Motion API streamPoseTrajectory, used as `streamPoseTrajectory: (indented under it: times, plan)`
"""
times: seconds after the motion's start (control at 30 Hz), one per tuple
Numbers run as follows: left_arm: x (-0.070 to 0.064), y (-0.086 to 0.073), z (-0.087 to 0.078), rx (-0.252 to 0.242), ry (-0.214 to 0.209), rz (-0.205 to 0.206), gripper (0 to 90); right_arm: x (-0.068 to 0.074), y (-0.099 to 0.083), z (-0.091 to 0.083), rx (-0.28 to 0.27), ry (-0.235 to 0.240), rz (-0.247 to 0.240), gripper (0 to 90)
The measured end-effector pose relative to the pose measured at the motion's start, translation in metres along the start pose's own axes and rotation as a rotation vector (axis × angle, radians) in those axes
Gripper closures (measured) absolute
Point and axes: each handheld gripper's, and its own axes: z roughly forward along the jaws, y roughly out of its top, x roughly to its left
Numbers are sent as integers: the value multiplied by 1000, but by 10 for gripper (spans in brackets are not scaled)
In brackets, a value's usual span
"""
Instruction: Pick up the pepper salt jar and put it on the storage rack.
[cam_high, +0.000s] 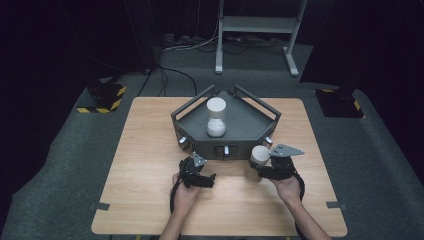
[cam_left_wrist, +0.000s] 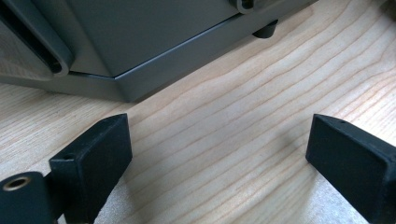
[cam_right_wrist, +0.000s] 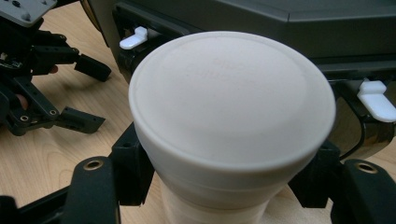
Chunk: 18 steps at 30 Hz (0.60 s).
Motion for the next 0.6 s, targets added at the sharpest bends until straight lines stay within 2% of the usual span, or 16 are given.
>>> streamPoseTrajectory:
  times: [0.6]
  plan:
    - [0,0,0,0,0,-1,71,-12,10,-21,17,36,-9,355]
